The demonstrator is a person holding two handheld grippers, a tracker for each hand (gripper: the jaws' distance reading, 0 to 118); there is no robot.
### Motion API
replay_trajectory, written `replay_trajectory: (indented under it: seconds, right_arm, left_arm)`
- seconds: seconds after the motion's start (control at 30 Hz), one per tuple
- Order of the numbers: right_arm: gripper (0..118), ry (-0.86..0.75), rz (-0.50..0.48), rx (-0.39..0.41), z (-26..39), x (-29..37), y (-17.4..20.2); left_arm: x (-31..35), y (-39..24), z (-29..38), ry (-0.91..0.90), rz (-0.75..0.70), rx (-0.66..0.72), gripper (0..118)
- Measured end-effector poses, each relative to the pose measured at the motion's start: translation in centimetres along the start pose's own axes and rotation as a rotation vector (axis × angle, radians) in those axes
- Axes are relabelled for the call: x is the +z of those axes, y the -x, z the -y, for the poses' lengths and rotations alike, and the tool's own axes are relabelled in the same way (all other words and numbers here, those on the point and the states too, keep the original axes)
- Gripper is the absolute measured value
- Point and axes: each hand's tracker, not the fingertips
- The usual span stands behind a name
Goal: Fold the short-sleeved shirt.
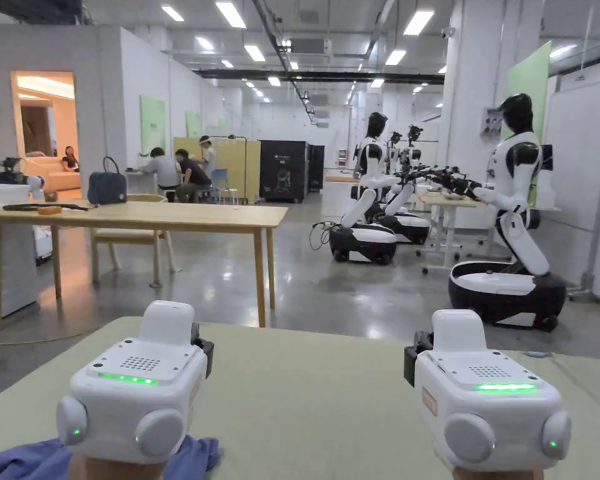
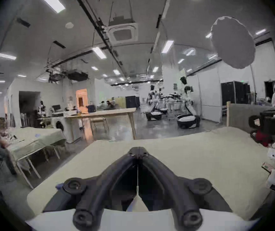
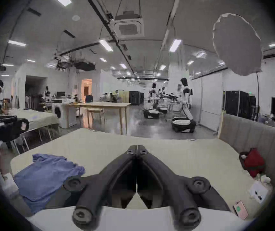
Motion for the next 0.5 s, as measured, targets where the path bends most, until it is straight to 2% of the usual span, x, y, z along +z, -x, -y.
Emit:
replay_trajectory:
  seconds: [0.03, 0.1, 0.23, 0.27, 0.3, 0.33, 0.37, 0.4, 0.43, 0.5]
  right_arm:
    - [0, -0.002, -0.027, 0.003, 0.2, -0.3, 1.4]
    - [0, 0.01, -0.102, -0.007, 0.8, -1.1, 4.1]
    - [0, 0.037, -0.221, 0.009, 2.2, -2.2, 9.1]
    - [0, 0.043, -0.245, 0.013, 3.1, -3.1, 9.8]
    - [0, 0.049, -0.265, 0.016, 3.6, -3.3, 10.5]
    - [0, 0.053, -0.281, 0.015, 4.0, -3.5, 11.1]
    - [0, 0.057, -0.293, 0.018, 4.3, -3.7, 11.5]
    - [0, 0.062, -0.308, 0.022, 4.8, -4.1, 11.8]
    - [0, 0.065, -0.314, 0.028, 5.2, -4.4, 12.1]
    - [0, 0.079, -0.322, 0.049, 5.9, -5.1, 12.4]
  left_arm:
    - [0.6, 3.6, 0.8, 0.03, -0.031, 0.008, 0]
    - [0.7, 6.9, 1.8, 0.12, -0.091, 0.052, 0]
    - [2.0, 11.0, 3.2, 0.479, -0.131, 0.117, 0]
    - [1.6, 12.0, 4.1, 0.554, -0.122, 0.122, 4]
    - [-2.9, 16.3, 7.7, 0.629, -0.108, 0.131, 23]
    - [-4.2, 17.6, 9.2, 0.645, -0.102, 0.139, 57]
    - [-5.2, 18.6, 10.4, 0.644, -0.098, 0.15, 102]
    - [-6.3, 19.3, 11.8, 0.644, -0.091, 0.163, 117]
    - [-5.0, 17.7, 11.6, 0.596, -0.114, 0.131, 117]
    - [-6.4, 17.3, 13.6, 0.644, -0.136, 0.143, 118]
